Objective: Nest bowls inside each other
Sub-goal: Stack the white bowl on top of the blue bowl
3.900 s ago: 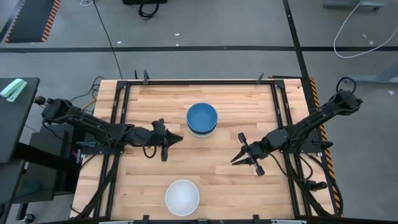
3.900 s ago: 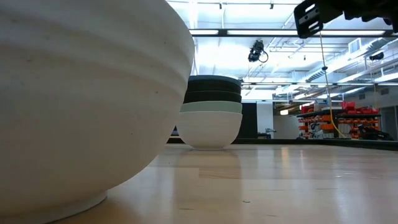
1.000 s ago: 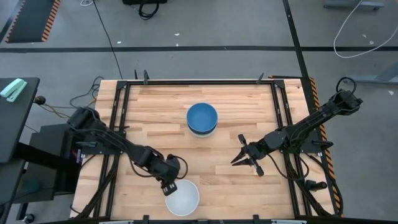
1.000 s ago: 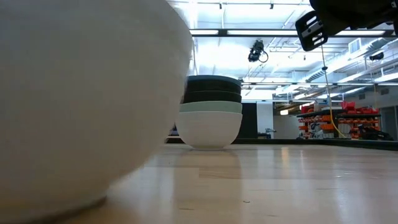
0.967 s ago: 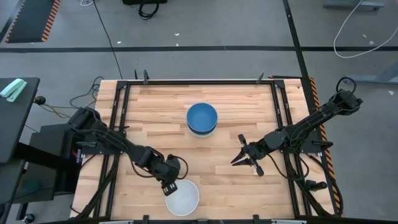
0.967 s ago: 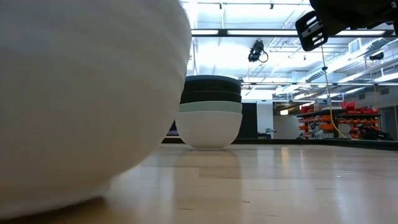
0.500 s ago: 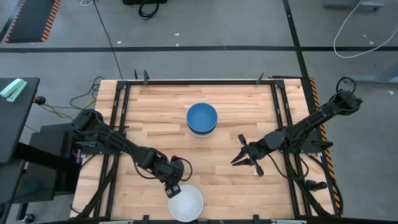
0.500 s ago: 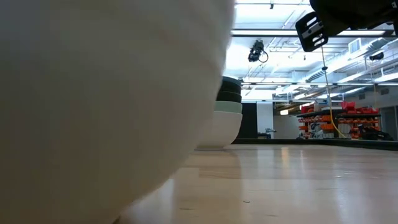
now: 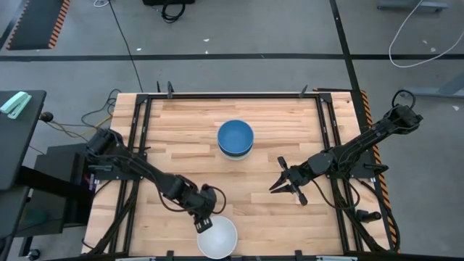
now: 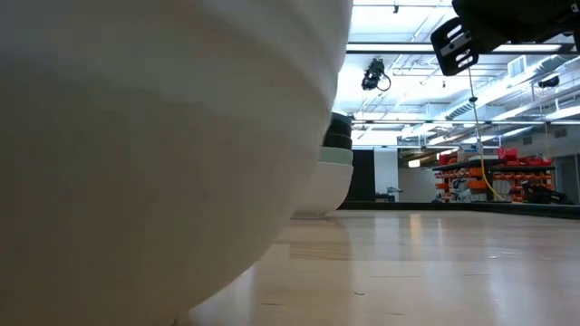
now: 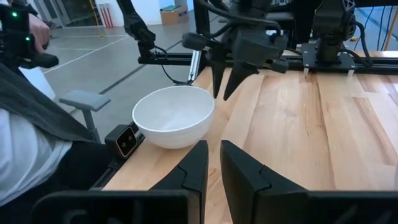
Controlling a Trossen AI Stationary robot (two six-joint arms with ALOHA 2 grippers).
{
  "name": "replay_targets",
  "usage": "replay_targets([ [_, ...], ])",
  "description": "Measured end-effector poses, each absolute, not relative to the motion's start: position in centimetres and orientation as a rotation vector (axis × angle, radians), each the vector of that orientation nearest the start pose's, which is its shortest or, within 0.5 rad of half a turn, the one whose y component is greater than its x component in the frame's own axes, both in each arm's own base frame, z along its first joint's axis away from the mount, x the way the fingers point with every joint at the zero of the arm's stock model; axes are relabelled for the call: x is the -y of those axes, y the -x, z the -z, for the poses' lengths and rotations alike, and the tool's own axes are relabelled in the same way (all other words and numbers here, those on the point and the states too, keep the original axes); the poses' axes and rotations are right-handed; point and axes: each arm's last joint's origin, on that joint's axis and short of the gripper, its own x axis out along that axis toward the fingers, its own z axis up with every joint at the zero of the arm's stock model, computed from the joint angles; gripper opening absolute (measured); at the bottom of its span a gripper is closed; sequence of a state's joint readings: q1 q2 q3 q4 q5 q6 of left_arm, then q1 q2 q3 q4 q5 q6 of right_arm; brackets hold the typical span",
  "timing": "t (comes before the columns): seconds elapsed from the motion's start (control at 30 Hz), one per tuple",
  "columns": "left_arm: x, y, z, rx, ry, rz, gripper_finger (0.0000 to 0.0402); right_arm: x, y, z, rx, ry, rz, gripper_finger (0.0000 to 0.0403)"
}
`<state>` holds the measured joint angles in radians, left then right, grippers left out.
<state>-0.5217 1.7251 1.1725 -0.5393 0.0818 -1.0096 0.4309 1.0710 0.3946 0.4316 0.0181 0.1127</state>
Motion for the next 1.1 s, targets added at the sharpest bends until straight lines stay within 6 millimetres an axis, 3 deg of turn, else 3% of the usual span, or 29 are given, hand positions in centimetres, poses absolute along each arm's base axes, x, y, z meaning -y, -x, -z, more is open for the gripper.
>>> replay_targets([
  [0.7, 18.6, -30.2, -20.6, -1.164, 0.673, 0.050, 0.0089, -9.0, -19.6, -20.4, -0.271, -0.054, -0.396, 0.0051],
  [1.1, 18.4, -30.1, -18.9, -1.243, 0.650, -0.020, 0.0086, -9.0, -19.6, -20.4, -0.278, -0.053, -0.395, 0.0051],
])
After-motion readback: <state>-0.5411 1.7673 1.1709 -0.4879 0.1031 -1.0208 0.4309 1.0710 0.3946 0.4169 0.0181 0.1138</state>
